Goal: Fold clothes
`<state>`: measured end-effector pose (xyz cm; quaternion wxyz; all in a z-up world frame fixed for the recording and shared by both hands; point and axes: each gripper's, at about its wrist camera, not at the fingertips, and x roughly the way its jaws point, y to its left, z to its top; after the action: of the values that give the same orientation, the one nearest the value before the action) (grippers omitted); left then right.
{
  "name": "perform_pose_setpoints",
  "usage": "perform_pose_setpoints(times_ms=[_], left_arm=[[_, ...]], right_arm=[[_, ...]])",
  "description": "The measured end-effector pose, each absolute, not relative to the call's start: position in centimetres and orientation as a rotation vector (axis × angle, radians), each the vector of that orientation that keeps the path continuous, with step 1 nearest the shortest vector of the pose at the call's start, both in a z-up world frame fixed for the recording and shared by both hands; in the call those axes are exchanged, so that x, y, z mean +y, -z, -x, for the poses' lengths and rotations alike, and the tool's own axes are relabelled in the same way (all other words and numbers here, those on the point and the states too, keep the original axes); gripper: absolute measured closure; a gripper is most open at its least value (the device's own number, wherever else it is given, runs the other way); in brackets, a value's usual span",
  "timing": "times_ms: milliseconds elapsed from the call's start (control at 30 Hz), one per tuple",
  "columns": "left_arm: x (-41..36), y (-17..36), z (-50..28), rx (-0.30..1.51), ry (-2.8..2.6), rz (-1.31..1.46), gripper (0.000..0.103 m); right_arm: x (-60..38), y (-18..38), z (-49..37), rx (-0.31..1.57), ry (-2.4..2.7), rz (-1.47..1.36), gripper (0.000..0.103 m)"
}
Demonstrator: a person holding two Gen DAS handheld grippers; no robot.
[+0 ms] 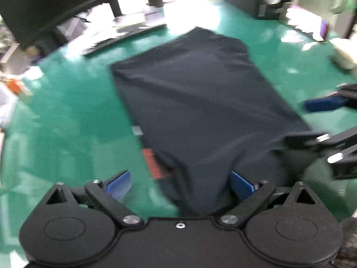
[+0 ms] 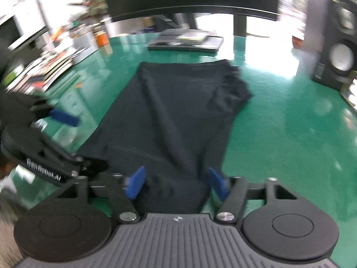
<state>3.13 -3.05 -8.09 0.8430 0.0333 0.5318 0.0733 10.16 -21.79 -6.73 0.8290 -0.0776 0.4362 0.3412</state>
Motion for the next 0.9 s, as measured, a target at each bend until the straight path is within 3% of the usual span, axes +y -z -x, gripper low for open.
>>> perform_pose_setpoints(times_ms=[67, 167, 900], left_arm=[[-3.0, 7.3, -2.7, 1.123, -0.161, -0.039, 0.001], [-3.6, 6.3, -2.2, 1.147, -0.187, -0.034, 0.001], [-3.1, 3.6, 1.2, 1.137, -0.31, -0.06, 0.001]], right_arm=[[-22.2, 5.4, -10.5, 0.943, -0.701, 0.127, 0.016], [-22.5, 3.8, -10.3, 0.961, -0.686, 0.094, 0.0], [-21.7, 1.7, -5.9, 0.966, -0.584, 0.14, 0.0]])
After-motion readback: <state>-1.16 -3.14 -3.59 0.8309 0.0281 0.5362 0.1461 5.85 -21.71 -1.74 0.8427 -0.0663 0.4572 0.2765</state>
